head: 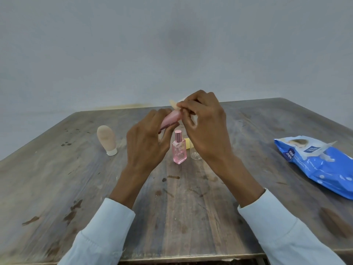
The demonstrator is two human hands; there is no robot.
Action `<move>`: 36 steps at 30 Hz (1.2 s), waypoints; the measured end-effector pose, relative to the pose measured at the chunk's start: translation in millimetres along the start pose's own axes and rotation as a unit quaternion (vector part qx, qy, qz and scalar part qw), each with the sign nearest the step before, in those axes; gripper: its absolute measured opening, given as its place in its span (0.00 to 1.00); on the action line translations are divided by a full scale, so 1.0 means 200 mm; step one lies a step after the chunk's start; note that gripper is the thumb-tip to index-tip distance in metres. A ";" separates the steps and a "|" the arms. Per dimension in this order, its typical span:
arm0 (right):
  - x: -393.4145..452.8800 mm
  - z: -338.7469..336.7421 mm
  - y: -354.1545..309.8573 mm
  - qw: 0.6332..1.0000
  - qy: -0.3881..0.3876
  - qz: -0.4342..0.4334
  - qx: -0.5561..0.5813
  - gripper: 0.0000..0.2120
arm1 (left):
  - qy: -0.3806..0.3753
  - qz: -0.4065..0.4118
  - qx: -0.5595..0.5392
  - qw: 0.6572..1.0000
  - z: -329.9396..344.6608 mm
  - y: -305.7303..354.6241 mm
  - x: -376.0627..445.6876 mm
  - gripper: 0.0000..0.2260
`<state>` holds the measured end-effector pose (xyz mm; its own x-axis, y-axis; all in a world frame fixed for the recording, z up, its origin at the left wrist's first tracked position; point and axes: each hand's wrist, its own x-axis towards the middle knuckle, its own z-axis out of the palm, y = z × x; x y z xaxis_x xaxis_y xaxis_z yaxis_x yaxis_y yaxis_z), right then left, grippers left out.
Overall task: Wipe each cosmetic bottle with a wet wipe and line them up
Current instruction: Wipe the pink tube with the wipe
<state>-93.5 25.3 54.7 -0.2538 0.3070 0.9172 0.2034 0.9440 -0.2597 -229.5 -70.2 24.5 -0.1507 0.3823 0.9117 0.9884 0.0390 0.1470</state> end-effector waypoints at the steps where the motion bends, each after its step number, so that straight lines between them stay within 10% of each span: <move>1: 0.00 0.00 0.00 1.000 -0.004 -0.007 -0.002 0.08 | 0.008 0.001 0.004 1.000 0.00 -0.01 0.00 0.11; 36: -0.02 0.02 -0.07 0.990 -0.005 0.016 0.143 0.09 | 0.003 -0.080 -0.085 0.993 0.06 0.02 -0.01 0.07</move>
<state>-98.6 11.5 52.7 -0.2609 0.3373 0.9045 -0.0639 0.9289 -0.3648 -225.9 -60.6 18.3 -0.3060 0.3782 0.8737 0.9341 -0.0581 0.3523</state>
